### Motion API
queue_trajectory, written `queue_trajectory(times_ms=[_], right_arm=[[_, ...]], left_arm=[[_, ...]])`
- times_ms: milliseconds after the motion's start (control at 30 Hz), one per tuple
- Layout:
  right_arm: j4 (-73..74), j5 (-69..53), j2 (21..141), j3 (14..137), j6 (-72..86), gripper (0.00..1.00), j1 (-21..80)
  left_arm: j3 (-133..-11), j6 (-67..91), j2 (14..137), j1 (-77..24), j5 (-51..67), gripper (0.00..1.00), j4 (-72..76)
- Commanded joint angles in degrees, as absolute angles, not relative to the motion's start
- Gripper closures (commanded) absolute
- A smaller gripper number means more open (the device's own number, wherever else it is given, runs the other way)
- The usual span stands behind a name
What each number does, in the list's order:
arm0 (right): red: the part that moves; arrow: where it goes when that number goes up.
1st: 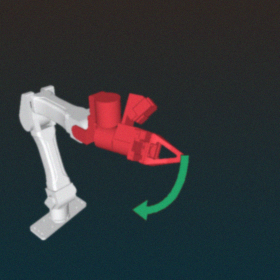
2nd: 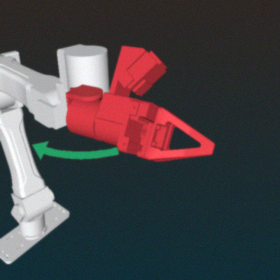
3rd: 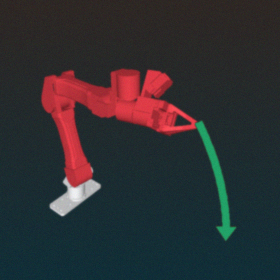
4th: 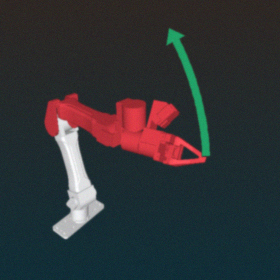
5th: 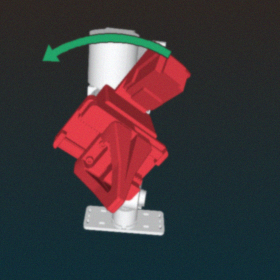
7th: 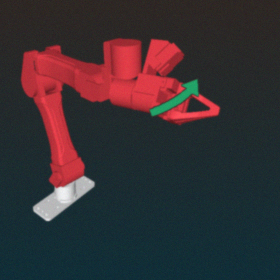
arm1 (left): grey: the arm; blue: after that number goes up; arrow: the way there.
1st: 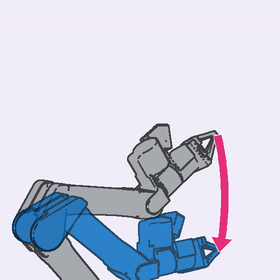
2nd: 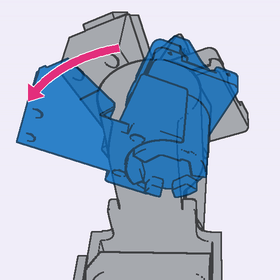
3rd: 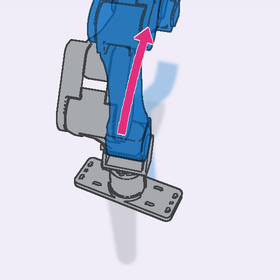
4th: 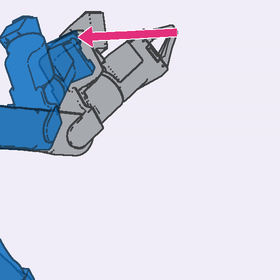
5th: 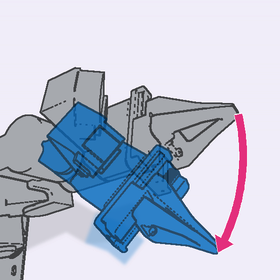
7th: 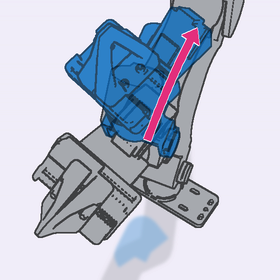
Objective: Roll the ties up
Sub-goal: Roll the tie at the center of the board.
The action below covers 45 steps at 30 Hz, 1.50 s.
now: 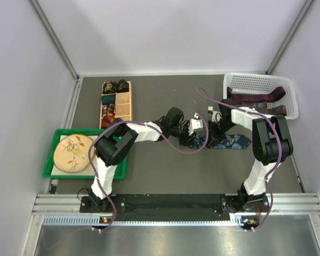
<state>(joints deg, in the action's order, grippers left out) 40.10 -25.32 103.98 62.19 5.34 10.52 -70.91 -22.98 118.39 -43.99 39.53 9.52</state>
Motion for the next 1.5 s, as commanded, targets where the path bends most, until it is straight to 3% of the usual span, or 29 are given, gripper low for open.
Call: queue_trajectory(times_ms=[0,233,433,667,700,833,1100,1333,1467], right_arm=[[40.87,-17.24,105.64,63.99,3.52,1.00,11.07],[41.04,-18.28,105.38,62.84,3.78,1.00,11.07],[40.35,-24.34,103.71,61.35,3.08,1.00,11.34],[34.73,-35.57,99.94,58.71,3.51,1.00,13.53],[33.93,-36.73,99.58,59.23,4.12,0.98,13.45],[29.63,-42.70,96.60,59.68,8.59,0.74,13.45],[19.96,-49.83,98.78,58.01,20.73,0.48,13.45],[19.42,-47.90,103.44,60.11,23.20,0.51,15.03],[20.21,-46.67,104.24,60.56,23.12,0.58,16.61]], left_arm=[[-71.10,-17.23,113.39,-43.59,37.80,0.82,14.41],[-73.30,-20.29,115.04,-44.21,32.18,0.82,10.21],[-77.43,-33.12,119.09,-44.91,25.50,0.82,-8.77],[-75.94,-42.80,116.46,-45.00,25.93,0.80,-21.79],[-76.11,-42.98,116.54,-45.00,25.84,0.79,-23.36],[-78.39,-43.33,118.73,-45.53,24.00,0.75,-28.20],[-80.24,-42.19,120.59,-45.88,22.68,0.72,-28.74],[-80.51,-41.84,121.20,-45.97,22.85,0.70,-28.56],[-80.42,-41.92,121.46,-45.97,22.68,0.69,-28.65]])
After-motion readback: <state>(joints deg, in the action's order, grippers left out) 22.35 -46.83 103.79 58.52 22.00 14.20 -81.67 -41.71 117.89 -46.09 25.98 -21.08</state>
